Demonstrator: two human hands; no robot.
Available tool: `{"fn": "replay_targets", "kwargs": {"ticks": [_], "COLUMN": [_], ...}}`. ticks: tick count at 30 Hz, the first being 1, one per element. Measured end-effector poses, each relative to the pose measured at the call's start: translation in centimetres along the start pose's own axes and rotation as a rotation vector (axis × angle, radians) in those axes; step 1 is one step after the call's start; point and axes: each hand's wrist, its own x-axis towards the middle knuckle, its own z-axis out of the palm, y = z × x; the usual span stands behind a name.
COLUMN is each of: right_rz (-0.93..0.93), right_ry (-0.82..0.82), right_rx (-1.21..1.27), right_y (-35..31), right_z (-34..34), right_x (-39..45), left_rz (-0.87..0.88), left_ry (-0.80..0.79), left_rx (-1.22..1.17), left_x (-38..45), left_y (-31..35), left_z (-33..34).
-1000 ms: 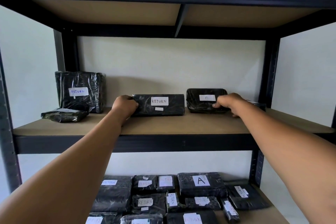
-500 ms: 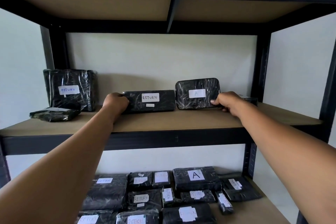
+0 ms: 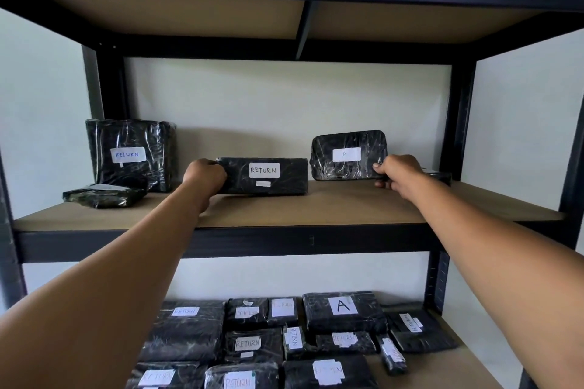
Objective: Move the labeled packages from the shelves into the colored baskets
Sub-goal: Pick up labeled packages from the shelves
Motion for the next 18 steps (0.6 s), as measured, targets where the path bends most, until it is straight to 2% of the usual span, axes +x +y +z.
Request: {"fn": "replay_targets", "kwargs": {"ticks": [2, 9, 13, 18], "right_rz": [0.017, 0.076, 0.123, 0.166], "right_ry": [-0.011, -0.251, -0.361, -0.462], "right_rx": [0.051, 0.16, 0.134, 0.106], "right_y": [-0.6, -2.4, -2.6, -2.9], "right_z": [0.5, 5.4, 9.8, 15.2], "right_x": [-0.3, -3.6, -5.9, -9.0], "left_rz": [0.006, 0.045, 0.014, -0.003], "left_ry": [-0.003, 0.066, 0.171, 0.219], "left_rx": [-0.042, -0.183, -0.301, -0.381], "left_x": [-0.2, -0.3, -0.6, -0.3], "left_y": [0.3, 0.4, -0.2, -2.1], "left_z": [-0.6, -6.3, -10.2, -14.4]}}
